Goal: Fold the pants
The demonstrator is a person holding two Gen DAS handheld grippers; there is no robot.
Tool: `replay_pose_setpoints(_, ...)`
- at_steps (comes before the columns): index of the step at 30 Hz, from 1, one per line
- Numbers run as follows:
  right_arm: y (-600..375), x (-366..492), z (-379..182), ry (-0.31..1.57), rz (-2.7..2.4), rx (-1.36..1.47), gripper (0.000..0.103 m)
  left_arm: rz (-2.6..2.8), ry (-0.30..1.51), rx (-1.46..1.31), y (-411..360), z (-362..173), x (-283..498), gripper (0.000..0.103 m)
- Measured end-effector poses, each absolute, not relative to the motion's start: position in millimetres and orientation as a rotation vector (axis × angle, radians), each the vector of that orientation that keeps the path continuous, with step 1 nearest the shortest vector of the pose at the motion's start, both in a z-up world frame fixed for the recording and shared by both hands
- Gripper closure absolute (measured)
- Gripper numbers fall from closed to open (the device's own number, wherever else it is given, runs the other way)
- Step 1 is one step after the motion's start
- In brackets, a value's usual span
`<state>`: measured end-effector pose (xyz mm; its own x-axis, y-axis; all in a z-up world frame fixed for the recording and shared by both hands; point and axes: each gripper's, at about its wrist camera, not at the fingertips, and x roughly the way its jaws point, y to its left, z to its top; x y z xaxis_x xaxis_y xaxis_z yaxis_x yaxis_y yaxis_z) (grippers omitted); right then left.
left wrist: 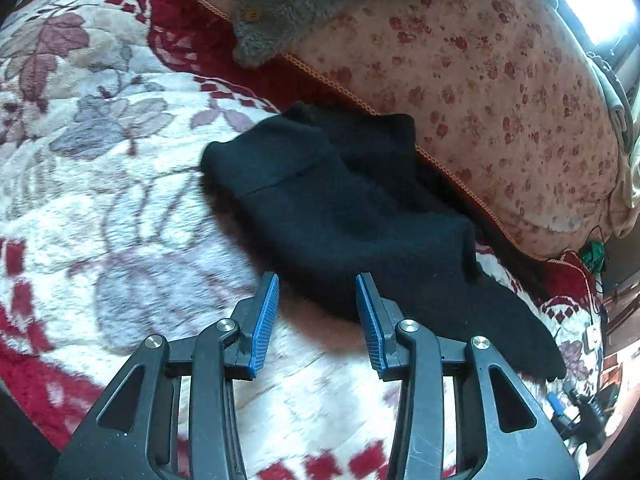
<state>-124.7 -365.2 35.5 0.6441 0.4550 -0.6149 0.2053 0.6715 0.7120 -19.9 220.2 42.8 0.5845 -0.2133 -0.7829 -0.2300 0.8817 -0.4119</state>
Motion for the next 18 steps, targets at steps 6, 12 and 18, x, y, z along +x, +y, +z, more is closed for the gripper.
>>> replay_pose_setpoints(6, -387.6, -120.8, 18.1, 0.812, 0.099, 0.957, 0.055, 0.051, 0.976, -0.548, 215.6, 32.2, 5.1, 0.061)
replay_pose_setpoints(12, -400.5, -91.7, 6.2, 0.751, 0.094, 1.040, 0.056, 0.078, 0.987, -0.630, 215.6, 24.8, 27.9, 0.051)
replay_pose_setpoints(18, -394.1, -69.9, 14.6, 0.671, 0.198, 1.018, 0.095, 0.068, 0.996, -0.569, 214.3, 30.2, 36.0, 0.095)
